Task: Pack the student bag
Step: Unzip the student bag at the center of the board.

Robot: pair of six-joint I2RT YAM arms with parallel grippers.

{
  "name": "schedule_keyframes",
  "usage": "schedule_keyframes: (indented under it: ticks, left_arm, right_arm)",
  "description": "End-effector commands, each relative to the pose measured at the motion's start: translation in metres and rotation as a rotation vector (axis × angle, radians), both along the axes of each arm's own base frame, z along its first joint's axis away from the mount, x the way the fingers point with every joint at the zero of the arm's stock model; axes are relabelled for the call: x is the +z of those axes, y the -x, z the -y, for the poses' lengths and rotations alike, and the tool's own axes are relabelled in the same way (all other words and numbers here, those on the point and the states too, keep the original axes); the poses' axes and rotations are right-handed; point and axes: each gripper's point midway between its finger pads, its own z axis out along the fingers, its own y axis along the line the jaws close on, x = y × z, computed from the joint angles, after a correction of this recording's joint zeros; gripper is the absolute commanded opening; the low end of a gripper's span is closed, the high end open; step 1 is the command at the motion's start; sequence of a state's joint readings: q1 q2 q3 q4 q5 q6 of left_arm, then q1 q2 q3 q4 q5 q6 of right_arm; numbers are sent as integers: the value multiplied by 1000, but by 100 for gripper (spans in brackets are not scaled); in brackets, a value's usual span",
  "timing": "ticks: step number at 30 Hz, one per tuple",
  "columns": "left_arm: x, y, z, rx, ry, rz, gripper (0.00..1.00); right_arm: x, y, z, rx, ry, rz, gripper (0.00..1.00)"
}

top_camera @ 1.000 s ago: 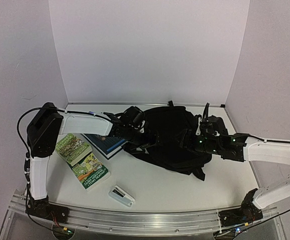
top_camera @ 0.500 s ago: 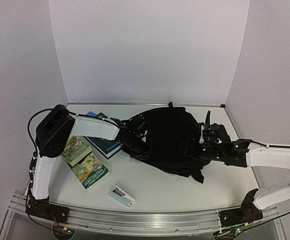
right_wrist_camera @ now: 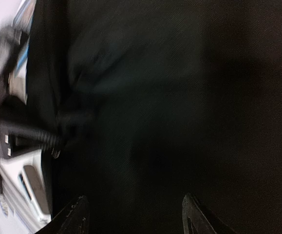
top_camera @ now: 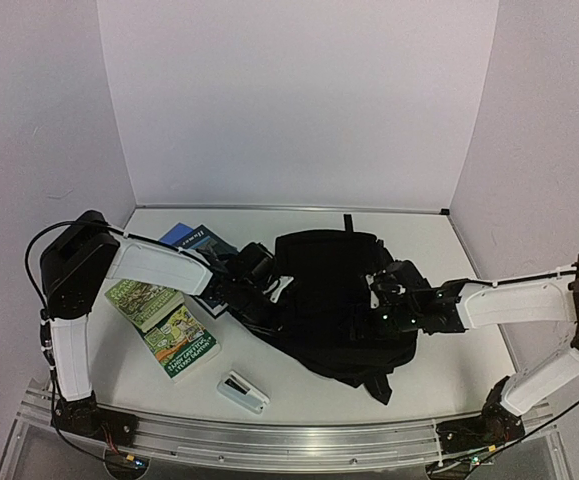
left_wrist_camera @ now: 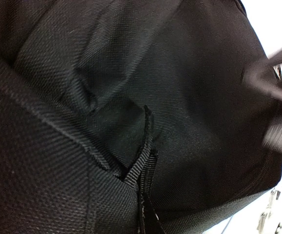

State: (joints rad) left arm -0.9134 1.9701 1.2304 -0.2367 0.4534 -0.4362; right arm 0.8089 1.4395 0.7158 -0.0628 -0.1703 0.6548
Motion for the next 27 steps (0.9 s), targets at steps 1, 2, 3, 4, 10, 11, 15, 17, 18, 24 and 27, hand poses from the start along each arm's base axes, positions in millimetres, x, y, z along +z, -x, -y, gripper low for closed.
schedule_keyframes:
  ticks: [1,2,3,4,10,11,15,17,18,24,27]
  left_arm:
    - [32,-21,24,-99,123,150,0]
    - [34,-29,26,-92,138,163,1]
    - [38,-40,29,-81,159,182,1]
    - [39,-44,30,-77,170,187,1]
    - [54,-68,50,-68,282,200,8]
    - [54,-69,51,-64,282,198,9]
    - [47,-76,33,15,222,199,22]
    - [45,-78,19,63,160,212,34]
    - [46,-78,11,82,134,218,39]
    - [59,-72,-15,171,59,238,76]
    - [66,-67,-12,180,40,251,86]
  right_arm:
    - [-6,42,-31,124,-48,-72,64]
    - [-8,54,-38,140,-63,-90,62]
    - [-8,66,-47,161,-89,-110,61]
    - [-6,72,-55,175,-121,-109,61]
    - [-2,98,-109,220,-294,-162,57]
    - [-2,100,-118,227,-297,-157,56]
    - [6,87,-132,174,-301,-105,55]
    - [18,78,-124,129,-296,-55,57]
    - [24,75,-118,111,-285,-31,58]
    - [75,46,-65,-51,-202,143,70]
    - [71,29,-41,-117,-195,131,72]
